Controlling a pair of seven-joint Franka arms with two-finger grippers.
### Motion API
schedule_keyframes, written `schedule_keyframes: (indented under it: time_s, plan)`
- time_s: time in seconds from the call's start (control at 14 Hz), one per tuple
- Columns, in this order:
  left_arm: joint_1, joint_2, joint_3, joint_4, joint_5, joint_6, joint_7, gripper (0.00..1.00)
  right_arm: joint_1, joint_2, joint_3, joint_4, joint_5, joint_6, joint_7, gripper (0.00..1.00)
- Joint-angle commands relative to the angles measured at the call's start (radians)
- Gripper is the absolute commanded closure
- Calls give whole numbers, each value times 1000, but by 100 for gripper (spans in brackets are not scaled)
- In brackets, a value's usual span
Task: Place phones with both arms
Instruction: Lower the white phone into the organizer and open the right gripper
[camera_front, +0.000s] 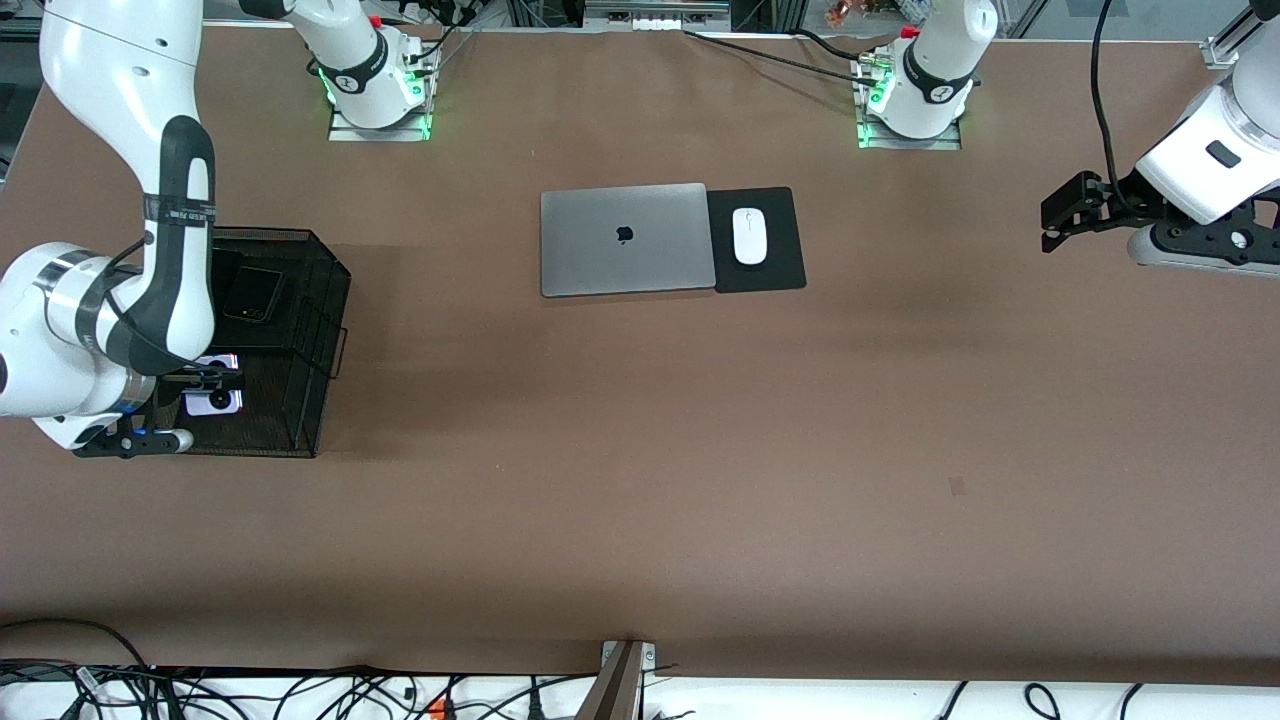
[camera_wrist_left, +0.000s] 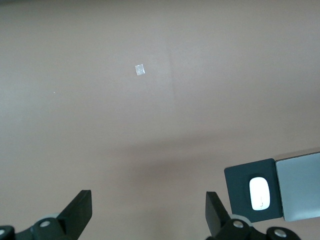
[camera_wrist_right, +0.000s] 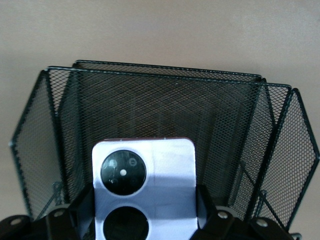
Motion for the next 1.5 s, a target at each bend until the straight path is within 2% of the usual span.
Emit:
schedule_keyframes:
  time_s: [0.0,0.14,0.43,0.64,0.72,0.79,0.86,1.07,1.15,1.43]
  plan:
    - [8,-11,-7,-6,-11,-8,-1,0,-13,-3,7,-39,28,51,-3,77]
    - [8,-11,-7,-7,-11,-8,-1,0,-16,10,7,-53,63,70,-5,76]
    - [8,-11,-8,-6,-11,-8,-1,0,-18,23,8,-53,65,74,-5,74]
    - [10,-11,-8,-7,-11,-8,-1,0,-18,25,8,-53,65,77,-5,61]
    - [8,-11,-8,-7,-11,-8,-1,0,-18,25,8,-52,65,77,-5,49]
    - [10,-10,-8,-7,-11,-8,-1,0,-18,25,8,-52,65,77,-3,31]
    - [10,-10,-8,-7,-11,-8,-1,0,-18,25,7,-49,65,77,-3,21]
    - [8,-10,-8,-7,-11,-8,-1,0,-18,25,7,-49,65,77,-3,4]
    - [8,-10,-8,-6,-11,-8,-1,0,-18,25,8,-47,65,77,-3,1]
    - [10,-10,-7,-6,-11,-8,0,0,-18,23,7,-44,63,73,-5,0]
